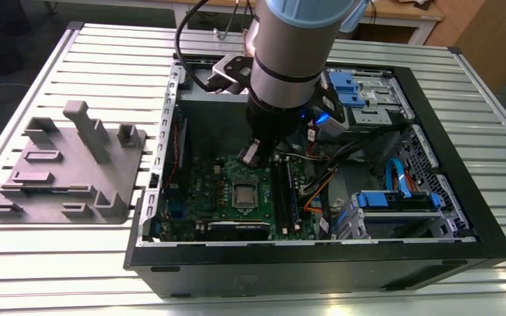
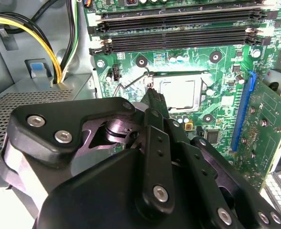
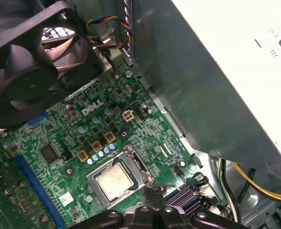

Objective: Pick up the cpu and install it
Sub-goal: 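Install the first cpu locking lever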

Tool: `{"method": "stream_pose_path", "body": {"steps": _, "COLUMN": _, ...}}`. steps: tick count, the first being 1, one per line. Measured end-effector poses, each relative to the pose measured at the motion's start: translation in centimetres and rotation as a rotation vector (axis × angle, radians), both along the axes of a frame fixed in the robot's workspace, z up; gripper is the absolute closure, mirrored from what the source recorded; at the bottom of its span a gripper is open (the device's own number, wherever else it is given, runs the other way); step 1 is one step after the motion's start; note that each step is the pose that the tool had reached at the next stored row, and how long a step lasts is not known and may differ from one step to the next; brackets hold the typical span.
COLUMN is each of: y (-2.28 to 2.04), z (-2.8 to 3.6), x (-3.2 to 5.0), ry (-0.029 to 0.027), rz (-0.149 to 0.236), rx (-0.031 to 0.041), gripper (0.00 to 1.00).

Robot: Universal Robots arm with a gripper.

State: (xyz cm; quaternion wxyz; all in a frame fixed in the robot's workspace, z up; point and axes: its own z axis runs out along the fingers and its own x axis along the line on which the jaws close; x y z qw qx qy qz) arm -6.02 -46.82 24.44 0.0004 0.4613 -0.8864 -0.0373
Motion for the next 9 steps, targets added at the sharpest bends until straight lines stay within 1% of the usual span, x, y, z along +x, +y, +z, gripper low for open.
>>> {"method": "stream_pose_path", "body": {"steps": 7, "y": 0.0, "z": 0.0, "x": 0.0, "ry": 0.0, "rz": 0.0, "rx": 0.0002, "gripper": 0.9}}
{"method": "stream_pose_path", "body": {"steps": 9, "y": -0.01, "z": 0.13, "x": 0.0, "ry": 0.0, "rz": 0.0, "rx": -0.0001, "gripper": 0.9}}
